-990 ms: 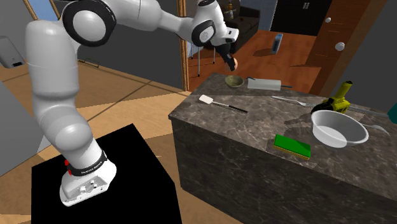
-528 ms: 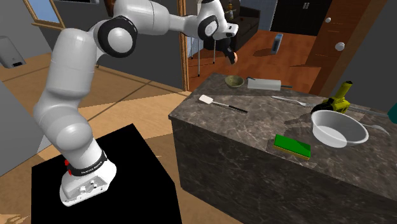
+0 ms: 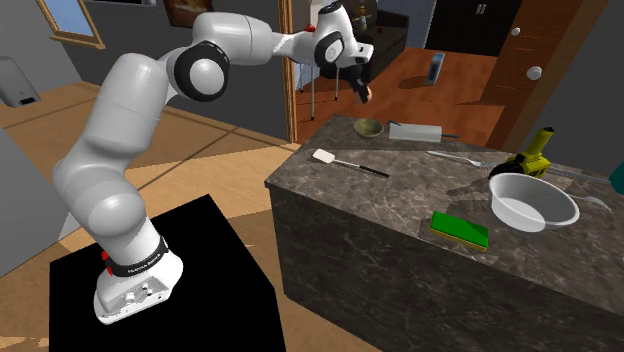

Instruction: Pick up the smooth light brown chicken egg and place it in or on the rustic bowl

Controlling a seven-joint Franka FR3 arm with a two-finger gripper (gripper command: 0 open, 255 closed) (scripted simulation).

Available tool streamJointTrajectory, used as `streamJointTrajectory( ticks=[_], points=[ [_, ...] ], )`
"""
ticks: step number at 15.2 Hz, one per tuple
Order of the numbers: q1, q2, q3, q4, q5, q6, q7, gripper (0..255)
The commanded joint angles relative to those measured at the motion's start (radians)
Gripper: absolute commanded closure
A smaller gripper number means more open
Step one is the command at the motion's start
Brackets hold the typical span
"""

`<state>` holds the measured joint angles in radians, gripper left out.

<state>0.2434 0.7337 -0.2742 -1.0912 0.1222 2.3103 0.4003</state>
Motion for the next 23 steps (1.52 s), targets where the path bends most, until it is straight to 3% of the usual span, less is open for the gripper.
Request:
streamJointTrajectory(
  ticks=[1, 7, 15, 16, 21, 23],
  points=[
    [0.003, 0.001, 0.000, -0.026, 0.000, 0.027, 0.001, 255],
    [0.007, 0.017, 0.004, -0.089, 0.005, 0.106, -0.001, 255],
    [0.007, 0.017, 0.004, -0.089, 0.005, 0.106, -0.001, 255],
    [0.007, 0.017, 0.004, -0.089, 0.005, 0.106, -0.001, 0],
    [0.007, 0.017, 0.004, -0.089, 0.005, 0.106, 0.000, 0],
    [0.025, -0.053, -0.005, -0.149, -0.006, 0.095, 0.003, 0]
  ],
)
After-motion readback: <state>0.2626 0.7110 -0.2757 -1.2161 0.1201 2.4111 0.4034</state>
